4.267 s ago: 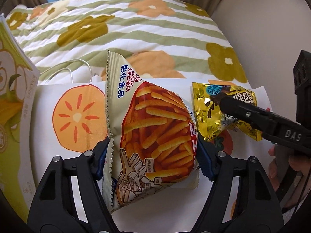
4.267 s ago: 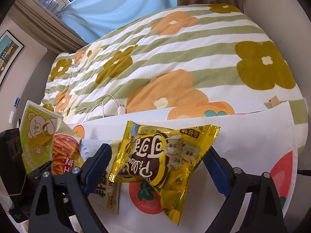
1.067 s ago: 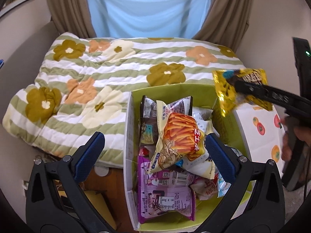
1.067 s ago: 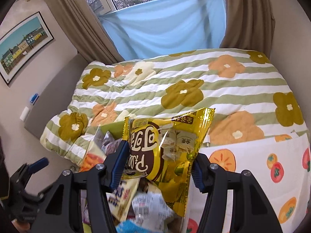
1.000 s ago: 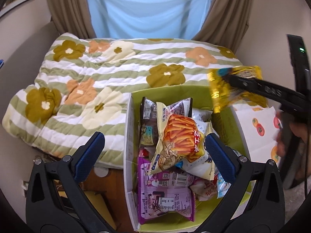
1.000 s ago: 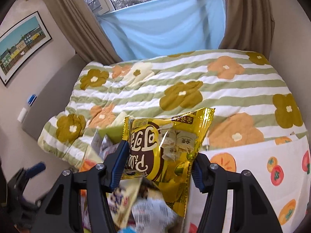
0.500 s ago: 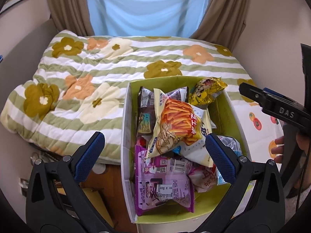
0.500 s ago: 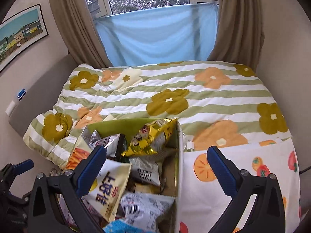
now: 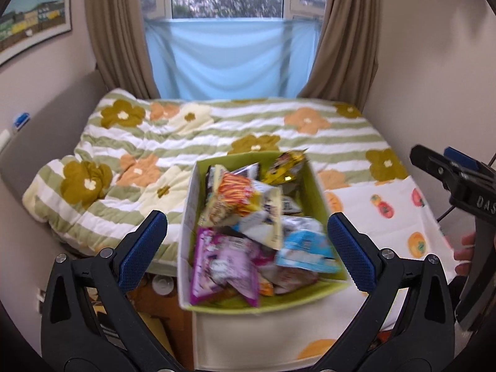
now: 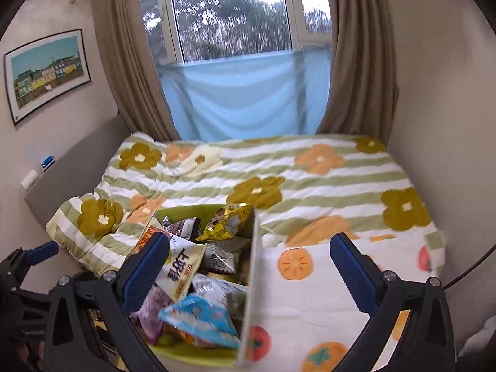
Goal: Organize snacks
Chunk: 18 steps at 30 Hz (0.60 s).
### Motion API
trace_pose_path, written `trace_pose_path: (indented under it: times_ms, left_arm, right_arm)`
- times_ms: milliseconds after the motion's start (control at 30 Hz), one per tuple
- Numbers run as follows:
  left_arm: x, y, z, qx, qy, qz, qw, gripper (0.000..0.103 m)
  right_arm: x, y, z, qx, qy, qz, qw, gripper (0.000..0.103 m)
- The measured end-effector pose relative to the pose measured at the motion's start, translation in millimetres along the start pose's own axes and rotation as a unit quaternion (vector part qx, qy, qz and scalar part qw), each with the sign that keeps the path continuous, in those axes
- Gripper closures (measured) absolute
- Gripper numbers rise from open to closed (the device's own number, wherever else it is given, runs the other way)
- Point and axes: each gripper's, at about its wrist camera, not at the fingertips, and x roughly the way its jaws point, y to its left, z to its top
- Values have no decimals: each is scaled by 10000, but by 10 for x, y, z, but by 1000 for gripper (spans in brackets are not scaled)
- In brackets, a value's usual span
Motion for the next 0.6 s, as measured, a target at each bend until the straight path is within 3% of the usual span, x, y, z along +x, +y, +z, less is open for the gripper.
trace_pose_path:
  times_ms: [233, 433, 600]
  left_arm:
    - [-672, -557, -345, -147, -393, 240, 9988, 0]
    - [-939, -815, -650, -113, -525, 438, 9976, 0]
    - [-978, -901, -772, -31, -484, 339, 9982, 0]
  right_arm:
    - [-909, -367, -314, -391, -250, -437, 9980, 0]
    - [-1184, -616, -630, -324, -81, -621, 9975, 0]
    - [-1289, -701, -847, -241, 27, -728, 9971, 0]
